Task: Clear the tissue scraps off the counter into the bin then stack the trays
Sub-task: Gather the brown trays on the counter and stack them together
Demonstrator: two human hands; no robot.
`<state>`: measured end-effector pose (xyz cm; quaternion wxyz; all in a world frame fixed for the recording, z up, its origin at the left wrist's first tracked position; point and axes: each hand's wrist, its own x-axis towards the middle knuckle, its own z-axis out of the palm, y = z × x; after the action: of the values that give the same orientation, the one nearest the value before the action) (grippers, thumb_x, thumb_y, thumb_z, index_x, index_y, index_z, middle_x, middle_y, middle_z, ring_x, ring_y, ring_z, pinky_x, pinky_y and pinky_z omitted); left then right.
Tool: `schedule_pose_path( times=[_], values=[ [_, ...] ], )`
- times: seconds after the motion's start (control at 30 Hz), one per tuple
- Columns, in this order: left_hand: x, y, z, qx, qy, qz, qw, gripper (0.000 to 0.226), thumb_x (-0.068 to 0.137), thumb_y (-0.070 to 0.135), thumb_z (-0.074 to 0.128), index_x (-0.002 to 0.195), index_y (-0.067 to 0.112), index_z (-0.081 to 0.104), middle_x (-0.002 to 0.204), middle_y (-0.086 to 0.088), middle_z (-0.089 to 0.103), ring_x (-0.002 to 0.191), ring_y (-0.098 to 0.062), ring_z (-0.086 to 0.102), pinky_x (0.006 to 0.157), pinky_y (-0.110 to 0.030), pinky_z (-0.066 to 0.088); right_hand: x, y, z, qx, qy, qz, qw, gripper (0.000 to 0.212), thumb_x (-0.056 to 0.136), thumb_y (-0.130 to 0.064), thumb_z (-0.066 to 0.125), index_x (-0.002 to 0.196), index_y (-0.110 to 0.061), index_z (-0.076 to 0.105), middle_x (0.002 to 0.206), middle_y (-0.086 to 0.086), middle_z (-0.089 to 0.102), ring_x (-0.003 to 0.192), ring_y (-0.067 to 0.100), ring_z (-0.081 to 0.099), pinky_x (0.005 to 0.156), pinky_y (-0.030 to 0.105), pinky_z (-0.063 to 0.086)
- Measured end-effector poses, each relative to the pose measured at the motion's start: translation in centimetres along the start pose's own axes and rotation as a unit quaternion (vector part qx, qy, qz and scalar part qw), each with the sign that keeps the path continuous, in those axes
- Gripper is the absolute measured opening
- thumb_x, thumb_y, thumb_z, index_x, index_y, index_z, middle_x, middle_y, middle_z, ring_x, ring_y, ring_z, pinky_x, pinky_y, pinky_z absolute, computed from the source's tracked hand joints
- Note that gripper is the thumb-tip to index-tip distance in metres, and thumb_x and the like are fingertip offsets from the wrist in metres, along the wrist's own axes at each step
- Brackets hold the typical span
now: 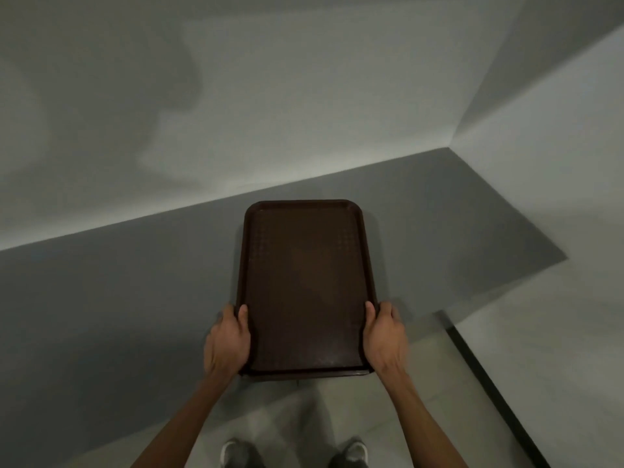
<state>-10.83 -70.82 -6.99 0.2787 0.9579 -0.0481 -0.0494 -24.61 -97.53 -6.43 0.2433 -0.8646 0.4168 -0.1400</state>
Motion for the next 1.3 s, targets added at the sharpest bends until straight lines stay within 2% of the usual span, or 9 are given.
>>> schedule_pose_path(
  times=[0.17,0.33,0.5,0.7,0.9,1.07,1.2,1.3],
  values=[
    [-3.2,8.6,5.4,-0.022,-0.014,0.012,1.000,0.035,0.109,0.042,0.033,0.093,0.015,0.046,0.087,-0.017,0.068,0.080,-0.040,0.067,0.065,-0.041,0.045,4.9,7.9,-5.7,0.002,0.010,-0.012,1.000,0.042,0.110,-0.044,0.042,0.101,-0.006,0.058,0.101,0.017,0.064,0.083,0.043,0.066,0.064,0.041,0.046],
    [-4.7,16.0,10.4,-0.042,-0.042,0.035,0.998,0.038,0.110,0.041,0.031,0.090,0.015,0.049,0.075,-0.005,0.061,0.068,-0.031,0.063,0.060,-0.040,0.046,9.6,14.5,-10.0,-0.007,0.024,-0.006,1.000,0.040,0.110,-0.042,0.043,0.100,-0.006,0.057,0.099,0.018,0.065,0.081,0.042,0.066,0.062,0.036,0.040],
    [-3.6,22.2,15.9,-0.023,-0.065,0.042,0.997,0.042,0.109,0.048,0.026,0.092,0.018,0.050,0.083,-0.006,0.064,0.073,-0.029,0.064,0.072,-0.046,0.056,14.8,20.2,-11.9,-0.026,0.009,0.023,0.999,0.042,0.111,-0.045,0.039,0.103,-0.007,0.057,0.105,0.016,0.065,0.088,0.041,0.067,0.065,0.038,0.044],
    [-1.4,29.3,22.9,-0.024,-0.093,0.035,0.995,0.043,0.107,0.052,0.025,0.093,0.019,0.047,0.091,-0.013,0.069,0.084,-0.037,0.068,0.076,-0.050,0.056,22.6,25.4,-13.2,-0.043,-0.031,0.062,0.997,0.045,0.111,-0.047,0.035,0.110,-0.008,0.058,0.114,0.016,0.066,0.099,0.039,0.067,0.076,0.042,0.051],
    [0.3,35.6,27.7,0.001,-0.124,-0.006,0.992,0.042,0.108,0.052,0.025,0.102,0.017,0.047,0.106,-0.019,0.071,0.097,-0.043,0.068,0.084,-0.051,0.054,28.8,29.3,-13.6,-0.044,-0.051,0.081,0.994,0.044,0.111,-0.047,0.036,0.112,-0.008,0.058,0.117,0.018,0.066,0.102,0.041,0.066,0.079,0.045,0.052],
    [0.9,40.0,30.3,0.033,-0.116,-0.013,0.993,0.037,0.110,0.047,0.027,0.102,0.017,0.046,0.102,-0.017,0.072,0.092,-0.040,0.070,0.080,-0.048,0.055,33.1,32.2,-13.7,-0.049,-0.088,0.101,0.990,0.043,0.111,-0.048,0.034,0.113,-0.011,0.056,0.118,0.017,0.065,0.103,0.040,0.067,0.080,0.045,0.054],
    [1.4,42.7,32.2,0.065,-0.110,0.000,0.992,0.032,0.111,0.040,0.030,0.101,0.014,0.044,0.096,-0.017,0.072,0.086,-0.039,0.072,0.075,-0.048,0.058,37.3,33.8,-14.3,-0.040,-0.092,0.058,0.993,0.052,0.108,-0.055,0.025,0.108,-0.010,0.051,0.112,0.020,0.065,0.097,0.043,0.067,0.073,0.045,0.051],
    [1.1,44.9,33.7,0.050,-0.120,-0.019,0.991,0.032,0.111,0.039,0.030,0.102,0.012,0.043,0.100,-0.018,0.071,0.090,-0.040,0.071,0.073,-0.047,0.056,41.1,35.5,-14.5,-0.056,-0.142,0.048,0.987,0.048,0.109,-0.057,0.022,0.108,-0.017,0.048,0.111,0.014,0.064,0.096,0.036,0.066,0.082,0.050,0.057]
  ],
)
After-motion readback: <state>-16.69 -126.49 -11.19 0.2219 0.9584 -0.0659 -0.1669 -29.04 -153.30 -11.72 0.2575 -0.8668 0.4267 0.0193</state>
